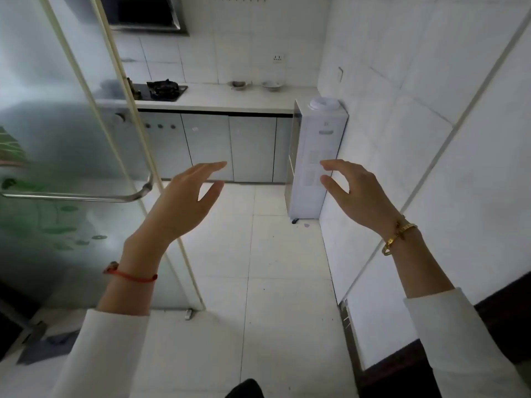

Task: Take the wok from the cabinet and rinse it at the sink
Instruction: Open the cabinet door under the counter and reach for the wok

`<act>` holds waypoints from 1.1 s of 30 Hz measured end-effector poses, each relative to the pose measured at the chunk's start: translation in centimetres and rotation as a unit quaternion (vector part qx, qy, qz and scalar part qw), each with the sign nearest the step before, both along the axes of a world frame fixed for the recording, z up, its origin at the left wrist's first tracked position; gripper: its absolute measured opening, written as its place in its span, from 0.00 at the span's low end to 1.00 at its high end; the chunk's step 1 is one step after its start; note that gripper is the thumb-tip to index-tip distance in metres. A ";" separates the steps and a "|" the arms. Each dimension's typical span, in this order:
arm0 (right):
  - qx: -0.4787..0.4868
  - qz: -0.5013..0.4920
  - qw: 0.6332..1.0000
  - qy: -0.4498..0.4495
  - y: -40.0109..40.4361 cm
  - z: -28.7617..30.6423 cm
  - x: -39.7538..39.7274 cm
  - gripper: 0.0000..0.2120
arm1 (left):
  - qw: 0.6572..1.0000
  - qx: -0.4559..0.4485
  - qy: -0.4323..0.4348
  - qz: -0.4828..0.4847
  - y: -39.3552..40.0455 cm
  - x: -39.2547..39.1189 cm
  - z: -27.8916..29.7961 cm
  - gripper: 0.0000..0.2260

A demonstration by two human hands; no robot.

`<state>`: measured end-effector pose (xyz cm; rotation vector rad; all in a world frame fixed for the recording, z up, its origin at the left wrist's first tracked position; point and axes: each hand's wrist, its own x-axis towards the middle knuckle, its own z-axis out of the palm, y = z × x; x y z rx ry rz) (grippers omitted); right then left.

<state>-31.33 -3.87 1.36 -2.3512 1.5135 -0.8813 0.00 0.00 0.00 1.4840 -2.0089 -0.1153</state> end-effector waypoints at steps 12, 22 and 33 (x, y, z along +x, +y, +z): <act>0.038 0.014 0.999 0.014 -10.1 -4.3 2.1 0.20 | 0.999 0.030 -0.007 0.032 -9.4 0.5 -3.2 0.19; 0.061 0.044 0.997 0.006 -28.4 -4.7 8.6 0.20 | 0.996 0.069 -0.007 0.059 -25.9 5.2 -4.0 0.19; 0.074 0.065 0.995 -0.003 -47.6 -4.8 16.5 0.19 | 0.987 0.098 0.012 0.126 -41.8 12.2 -5.6 0.18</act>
